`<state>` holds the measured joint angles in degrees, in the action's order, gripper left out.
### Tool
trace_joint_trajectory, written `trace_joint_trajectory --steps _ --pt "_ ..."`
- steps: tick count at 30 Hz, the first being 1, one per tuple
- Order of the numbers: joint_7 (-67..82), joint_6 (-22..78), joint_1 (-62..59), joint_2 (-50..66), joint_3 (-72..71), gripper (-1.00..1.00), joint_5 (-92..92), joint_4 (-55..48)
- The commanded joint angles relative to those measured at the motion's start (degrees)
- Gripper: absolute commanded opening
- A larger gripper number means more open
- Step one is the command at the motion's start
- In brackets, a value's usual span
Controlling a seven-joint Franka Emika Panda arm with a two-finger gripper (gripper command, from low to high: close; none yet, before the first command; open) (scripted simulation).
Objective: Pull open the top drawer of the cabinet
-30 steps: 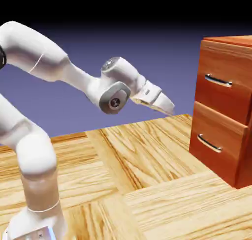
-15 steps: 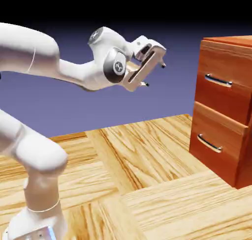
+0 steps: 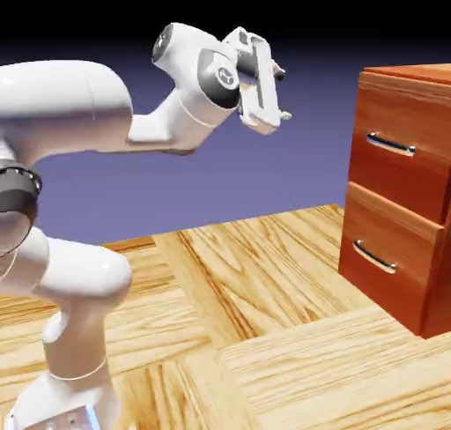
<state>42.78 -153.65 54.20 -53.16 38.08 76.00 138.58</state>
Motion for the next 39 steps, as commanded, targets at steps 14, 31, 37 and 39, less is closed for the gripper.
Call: trace_joint_trajectory --steps 14,31,37,39 --pt "34.89 8.33 21.91 -8.39 15.59 0.0 31.11 -9.18" --pt "77.25 18.45 48.5 -18.58 34.51 0.0 68.88 -20.32" --pt "92.2 22.02 57.89 -22.17 41.19 0.0 82.21 -24.25" --pt "95.76 22.87 60.12 -23.03 42.78 0.0 85.38 -25.19"
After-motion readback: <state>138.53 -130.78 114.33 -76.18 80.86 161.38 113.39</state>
